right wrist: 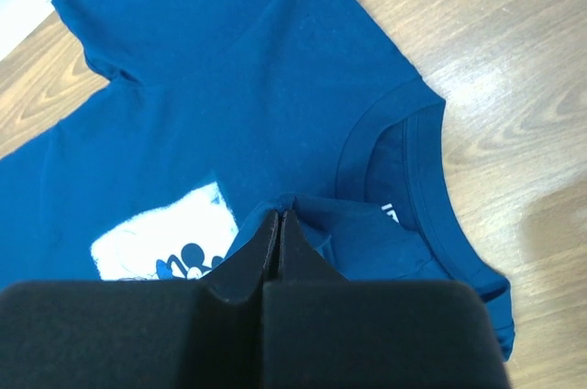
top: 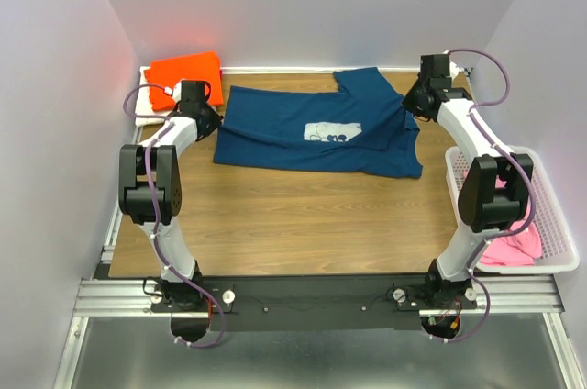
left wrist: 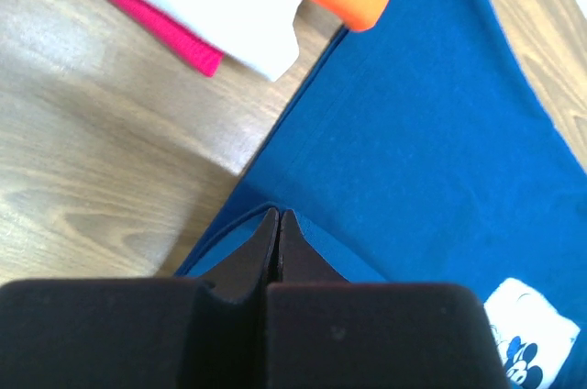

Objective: Fold and stack the t-shirts
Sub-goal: Fold the tshirt

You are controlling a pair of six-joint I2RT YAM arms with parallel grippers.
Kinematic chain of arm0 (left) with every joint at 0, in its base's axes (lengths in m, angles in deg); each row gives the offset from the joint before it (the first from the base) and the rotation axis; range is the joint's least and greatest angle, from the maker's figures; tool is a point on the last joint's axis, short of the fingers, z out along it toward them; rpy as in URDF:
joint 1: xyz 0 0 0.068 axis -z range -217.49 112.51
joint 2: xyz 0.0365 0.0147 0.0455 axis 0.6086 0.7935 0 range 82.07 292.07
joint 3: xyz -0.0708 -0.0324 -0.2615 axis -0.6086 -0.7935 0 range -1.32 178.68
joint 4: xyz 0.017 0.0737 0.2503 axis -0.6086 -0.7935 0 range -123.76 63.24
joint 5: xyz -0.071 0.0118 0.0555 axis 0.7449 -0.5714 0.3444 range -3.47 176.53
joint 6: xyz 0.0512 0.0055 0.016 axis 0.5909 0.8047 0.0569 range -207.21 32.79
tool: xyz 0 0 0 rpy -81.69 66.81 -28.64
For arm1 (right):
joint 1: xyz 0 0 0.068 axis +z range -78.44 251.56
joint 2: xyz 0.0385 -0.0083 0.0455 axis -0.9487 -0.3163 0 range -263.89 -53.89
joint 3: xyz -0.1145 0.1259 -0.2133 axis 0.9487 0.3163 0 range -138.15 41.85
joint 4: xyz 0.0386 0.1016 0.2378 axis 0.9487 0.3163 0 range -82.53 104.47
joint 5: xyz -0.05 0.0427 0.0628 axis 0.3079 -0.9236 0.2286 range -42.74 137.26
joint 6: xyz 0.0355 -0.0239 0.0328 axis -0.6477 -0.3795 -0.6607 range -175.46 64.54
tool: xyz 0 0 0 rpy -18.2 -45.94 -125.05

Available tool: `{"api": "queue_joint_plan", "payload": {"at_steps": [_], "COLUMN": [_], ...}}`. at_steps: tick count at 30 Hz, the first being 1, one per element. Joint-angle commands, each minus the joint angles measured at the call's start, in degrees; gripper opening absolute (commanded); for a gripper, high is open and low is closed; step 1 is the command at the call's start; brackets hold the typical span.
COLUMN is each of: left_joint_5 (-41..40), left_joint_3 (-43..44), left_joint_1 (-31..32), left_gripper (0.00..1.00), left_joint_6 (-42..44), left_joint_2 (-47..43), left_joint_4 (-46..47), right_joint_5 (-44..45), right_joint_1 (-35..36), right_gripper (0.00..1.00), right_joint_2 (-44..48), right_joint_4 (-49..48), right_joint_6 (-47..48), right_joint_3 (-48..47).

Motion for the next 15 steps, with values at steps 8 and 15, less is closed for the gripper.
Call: {"api": "queue_joint_plan", "payload": {"at_steps": [8, 15], "left_joint_5": [-1.65, -1.83], "left_joint_3": [2.73, 2.64], "left_joint_1": [-0.38, -1.87], "left_gripper": [0.0, 0.0], "left_joint_6": [-0.12, -0.12], "left_joint_2": [1.46, 1.73], "left_joint_4": [-1.36, -1.27], "right_joint_5": [-1.28, -2.77], "right_joint_1": [-1.41, -1.68], "right_gripper": [0.0, 0.0], "right_joint_2": [-1.54, -2.6], "right_joint_4": [-0.48, -0.48], "right_joint_6": [0.4, 0.58], "right_joint_3": [-2.4, -3.45]}}
